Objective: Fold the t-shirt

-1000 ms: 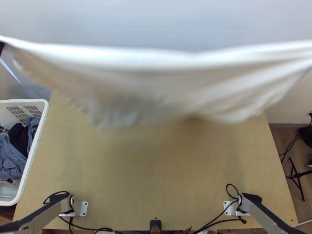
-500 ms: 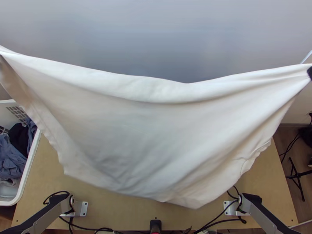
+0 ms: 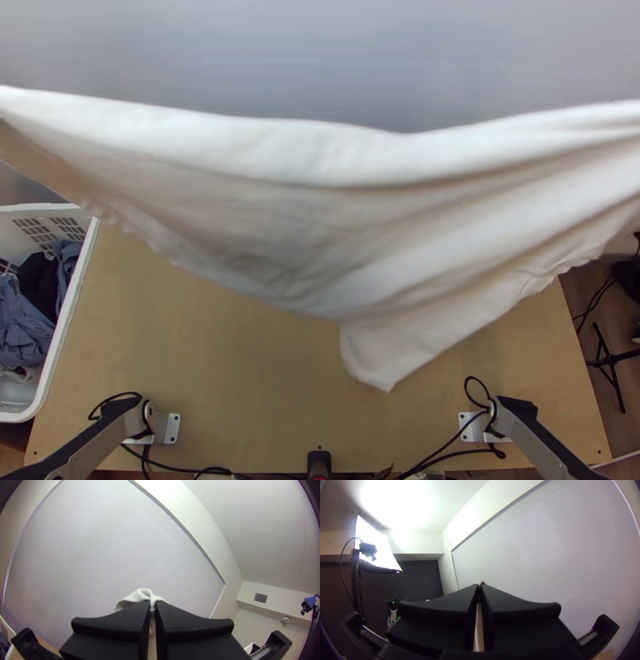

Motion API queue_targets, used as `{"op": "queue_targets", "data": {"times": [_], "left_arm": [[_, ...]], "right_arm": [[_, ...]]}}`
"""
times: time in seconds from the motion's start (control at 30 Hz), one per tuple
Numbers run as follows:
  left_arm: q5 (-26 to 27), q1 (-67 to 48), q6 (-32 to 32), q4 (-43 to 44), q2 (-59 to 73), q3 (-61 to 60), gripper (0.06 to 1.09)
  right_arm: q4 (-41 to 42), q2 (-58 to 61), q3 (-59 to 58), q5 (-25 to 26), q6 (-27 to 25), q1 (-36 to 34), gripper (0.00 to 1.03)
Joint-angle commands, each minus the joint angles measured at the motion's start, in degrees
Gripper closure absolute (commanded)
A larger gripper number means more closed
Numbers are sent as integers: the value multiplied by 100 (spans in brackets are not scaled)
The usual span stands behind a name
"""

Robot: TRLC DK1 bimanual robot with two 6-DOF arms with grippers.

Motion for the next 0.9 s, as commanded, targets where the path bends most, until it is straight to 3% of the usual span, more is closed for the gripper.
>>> {"op": "queue_targets", "data": {"times": [0.0, 0.57, 0.7, 0.87], "left_arm": [[54, 27, -22, -144, -222, 74, 105], [54, 27, -22, -205, -504, 13, 105], [45, 36, 171, -126, -556, -1007, 105], [195, -87, 742, -12, -609, -3222, 105]], "right_arm": [[-125, -286, 11, -13, 366, 2, 100], [-186, -435, 125, -13, 744, 195, 100], [-186, -338, -938, -48, 542, 195, 100], [-221, -66, -3250, -610, 384, 28, 100]]}}
